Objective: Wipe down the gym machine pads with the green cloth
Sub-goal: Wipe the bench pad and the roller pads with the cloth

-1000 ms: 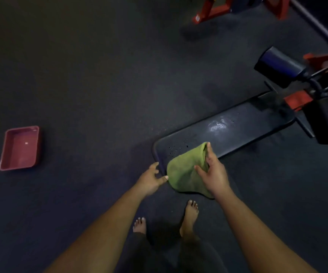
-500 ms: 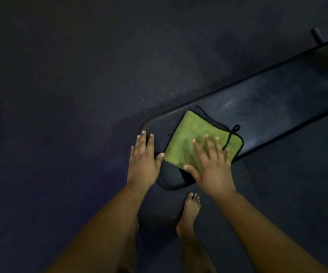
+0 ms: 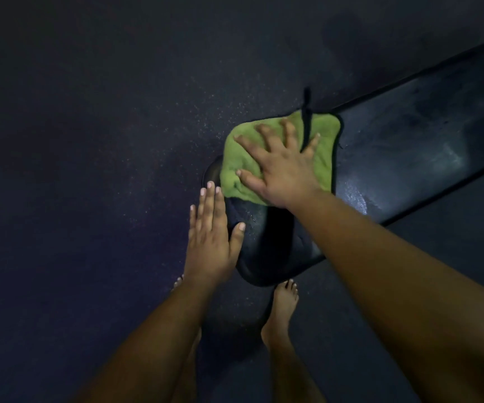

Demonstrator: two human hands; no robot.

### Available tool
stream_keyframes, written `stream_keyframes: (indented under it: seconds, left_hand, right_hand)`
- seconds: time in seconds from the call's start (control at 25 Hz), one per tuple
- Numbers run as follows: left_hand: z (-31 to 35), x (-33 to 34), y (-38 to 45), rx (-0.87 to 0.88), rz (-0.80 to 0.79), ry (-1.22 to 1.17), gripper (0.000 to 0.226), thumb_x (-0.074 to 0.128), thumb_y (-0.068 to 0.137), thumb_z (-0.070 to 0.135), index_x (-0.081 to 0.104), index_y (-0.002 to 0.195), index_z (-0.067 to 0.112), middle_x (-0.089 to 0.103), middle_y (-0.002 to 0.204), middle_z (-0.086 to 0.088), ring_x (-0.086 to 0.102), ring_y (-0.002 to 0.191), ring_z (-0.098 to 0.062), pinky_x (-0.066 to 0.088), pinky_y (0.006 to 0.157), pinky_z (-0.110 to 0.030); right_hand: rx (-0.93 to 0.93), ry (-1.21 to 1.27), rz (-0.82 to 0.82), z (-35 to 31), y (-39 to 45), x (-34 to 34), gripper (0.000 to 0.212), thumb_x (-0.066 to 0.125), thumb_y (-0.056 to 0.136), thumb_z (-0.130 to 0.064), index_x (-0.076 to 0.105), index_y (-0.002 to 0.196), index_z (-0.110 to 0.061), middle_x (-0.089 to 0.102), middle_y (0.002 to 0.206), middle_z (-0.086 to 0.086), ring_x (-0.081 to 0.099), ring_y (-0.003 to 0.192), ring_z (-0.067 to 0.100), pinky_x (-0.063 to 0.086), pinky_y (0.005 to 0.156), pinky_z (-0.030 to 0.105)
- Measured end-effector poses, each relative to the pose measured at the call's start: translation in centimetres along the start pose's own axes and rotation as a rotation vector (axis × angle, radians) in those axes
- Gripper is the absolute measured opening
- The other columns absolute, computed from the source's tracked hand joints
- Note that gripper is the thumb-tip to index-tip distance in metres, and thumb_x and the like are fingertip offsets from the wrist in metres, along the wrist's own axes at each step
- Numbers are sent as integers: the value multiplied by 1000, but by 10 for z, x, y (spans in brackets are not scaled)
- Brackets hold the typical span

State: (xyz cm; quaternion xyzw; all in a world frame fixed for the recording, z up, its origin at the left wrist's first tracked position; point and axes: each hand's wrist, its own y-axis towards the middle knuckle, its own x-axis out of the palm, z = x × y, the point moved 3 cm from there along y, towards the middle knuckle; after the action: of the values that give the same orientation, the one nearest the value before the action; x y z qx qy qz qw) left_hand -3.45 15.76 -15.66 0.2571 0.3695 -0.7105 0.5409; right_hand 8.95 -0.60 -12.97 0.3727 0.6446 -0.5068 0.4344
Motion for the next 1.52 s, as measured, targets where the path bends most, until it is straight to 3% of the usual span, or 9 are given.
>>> stream_keyframes:
  seconds: [0.12, 0.24, 0.36, 0.56, 0.76, 0.88, 1.16, 1.36, 1.52]
  left_hand:
    - [-1, -4, 1, -1, -47, -11, 74, 28, 104, 50, -9, 159, 18, -15, 169, 4, -15, 155, -11, -5, 127, -38]
    - [-6, -15, 1, 36, -124, 19, 72, 27, 104, 49, -8, 160, 22, -15, 169, 6, -15, 155, -9, -3, 127, -41]
    - [-13, -23, 3, 94, -162, 90, 68, 25, 105, 49, -2, 162, 22, -15, 169, 5, -16, 155, -10, -1, 128, -45]
    - [-10, -25, 14, 132, -130, 89, 65, 31, 105, 41, 6, 162, 21, -8, 170, 1, -12, 156, -13, -2, 127, -44]
    - [11, -28, 35, 221, -150, 181, 63, 35, 104, 35, 14, 161, 20, 1, 171, -4, -7, 157, -18, 2, 127, -51]
    - [29, -27, 51, 301, -159, 340, 63, 40, 105, 38, 20, 161, 18, 6, 170, -9, -1, 157, -24, 0, 125, -58]
    - [60, -4, 86, 305, -136, 472, 73, 32, 103, 54, 11, 162, 17, 3, 171, -9, -1, 157, -25, 1, 124, -61]
    - [60, 0, 84, 292, -86, 535, 80, 29, 99, 58, 11, 162, 13, 4, 171, -7, 4, 157, -25, 7, 123, -62]
    - [60, 1, 86, 286, -97, 574, 81, 30, 97, 57, 12, 162, 13, 3, 171, -7, 2, 157, -24, 7, 123, -63]
  right_hand:
    - [38, 81, 93, 1, -19, 5, 57, 37, 96, -61, 31, 151, -49, 24, 164, -6, 14, 152, 32, 14, 109, 79]
    - [215, 204, 107, -1, -116, 26, 60, 44, 94, -51, 31, 152, -48, 22, 166, -4, 22, 150, 30, 26, 109, 71]
    - [243, 189, -24, -17, -188, 44, 63, 40, 93, -67, 30, 152, -48, 20, 166, -1, 20, 151, 33, 26, 105, 76]
    - [463, 194, -8, -11, -97, 29, 75, 25, 80, -93, 32, 139, -46, -1, 169, 3, -5, 154, 37, -3, 103, 86]
    - [512, 222, 13, -17, -159, 51, 77, 32, 93, -77, 0, 157, -49, -20, 168, -6, -19, 154, 28, 9, 105, 85]
    - [673, 382, -19, 0, -185, 63, 73, 35, 94, -75, -3, 154, -57, -27, 165, -12, -27, 152, 23, 11, 107, 83]
    - [1049, 574, 254, 114, -118, 37, 65, 39, 100, -54, 7, 156, -52, -17, 168, -8, -22, 153, 28, 21, 104, 83]
    - [642, 267, -6, 37, -135, 47, 71, 26, 98, -69, -3, 158, -47, -18, 168, -3, -22, 152, 34, -4, 105, 84]
    - [252, 89, -34, 96, -52, 7, 74, 15, 91, -82, -8, 155, -52, -17, 168, -6, -19, 153, 33, -2, 102, 86]
